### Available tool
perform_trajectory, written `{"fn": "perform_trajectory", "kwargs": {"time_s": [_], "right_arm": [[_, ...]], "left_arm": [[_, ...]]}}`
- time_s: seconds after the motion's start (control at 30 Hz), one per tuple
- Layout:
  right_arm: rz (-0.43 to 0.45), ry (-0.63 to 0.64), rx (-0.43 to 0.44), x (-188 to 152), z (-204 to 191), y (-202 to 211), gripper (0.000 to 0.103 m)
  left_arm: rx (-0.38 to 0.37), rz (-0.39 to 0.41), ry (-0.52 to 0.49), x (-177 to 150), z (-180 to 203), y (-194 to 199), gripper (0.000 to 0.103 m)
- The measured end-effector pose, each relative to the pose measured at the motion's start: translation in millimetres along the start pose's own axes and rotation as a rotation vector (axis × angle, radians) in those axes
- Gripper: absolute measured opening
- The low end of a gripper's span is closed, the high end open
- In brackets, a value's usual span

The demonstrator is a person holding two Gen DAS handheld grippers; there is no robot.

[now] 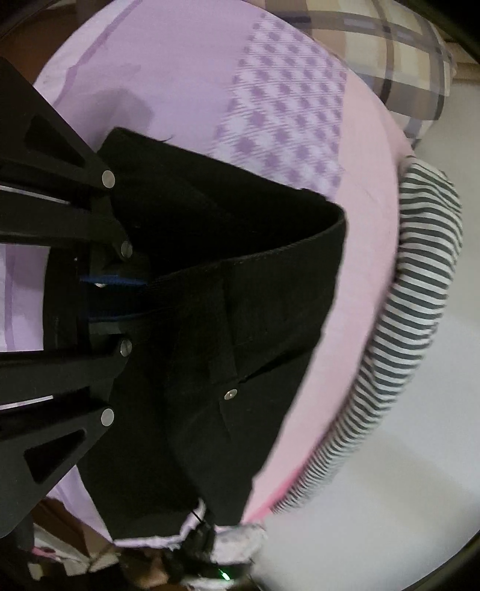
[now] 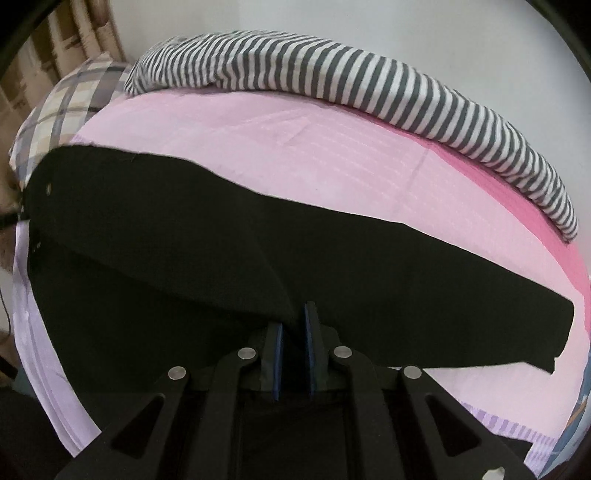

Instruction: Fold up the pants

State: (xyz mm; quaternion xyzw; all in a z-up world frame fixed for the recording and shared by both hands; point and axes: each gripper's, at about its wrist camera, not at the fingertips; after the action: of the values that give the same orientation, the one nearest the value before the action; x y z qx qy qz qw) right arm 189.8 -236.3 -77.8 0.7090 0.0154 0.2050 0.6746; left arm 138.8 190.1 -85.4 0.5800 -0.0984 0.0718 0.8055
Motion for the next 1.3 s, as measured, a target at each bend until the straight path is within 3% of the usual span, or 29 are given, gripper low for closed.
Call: {"fn": "perform_trajectory", "kwargs": {"time_s": [0.03,0.17,0.23,0.33,0.53,0.73,0.93,1.1,1.17,1.3], "right_arm": [[0.008,-0.012,-0.001,-1.6,-0.1,1.8,0.015],[0.058,-0.074,0.025,-17.0,0.2,19.0,0.048],[0.089,-0.098,0.053,-28.8,1.0,30.8,0.049],[0.114,-0.177,0.109,-48.6,8.6,44.7,0.049],[0.129,-0.344,0.260,-84.1,17.9,47.4,0.050],[0.134,-0.419,0.338,-98.8,4.2,34.9,0.050],[0.150,-0.512,0.424,-99.4,6.9,20.1,0.050],[0.159,-0.616,0.484,-96.0,15.5,1.9,0.050],[0.157,-0.656,0.510,-92.4,19.4,-7.3,0.050],[0.152,-0.715,0.552,-83.8,22.7,-21.9,0.050]], "left_arm": [[0.014,-0.006,0.000,-1.3,1.7,-1.1,0.014],[-0.001,-0.040,0.068,-4.3,-4.5,2.0,0.022],[-0.028,-0.039,0.113,-7.9,-13.2,9.2,0.027],[-0.076,-0.038,0.200,-17.1,-25.3,21.9,0.048],[-0.299,0.023,0.391,-45.4,-44.2,43.1,0.053],[-0.421,-0.031,0.517,-48.9,-35.2,16.2,0.053],[-0.396,-0.015,0.573,-39.4,-28.5,-7.1,0.053],[-0.418,0.009,0.627,-37.0,-33.3,-19.8,0.051],[-0.418,0.033,0.641,-36.2,-36.1,-19.9,0.037],[-0.413,0.077,0.638,-26.2,-40.0,-15.7,0.021]]}}
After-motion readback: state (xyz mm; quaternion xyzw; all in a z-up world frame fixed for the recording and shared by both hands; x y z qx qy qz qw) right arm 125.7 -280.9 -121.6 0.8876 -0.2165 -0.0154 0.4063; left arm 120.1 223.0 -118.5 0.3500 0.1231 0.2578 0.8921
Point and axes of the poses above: each gripper's, at about its wrist camera, not at the fingertips, and y roughly against the way its jaws point, z to its right, x to its top, and after that the axes turned 9 degrees about -z, right-handed
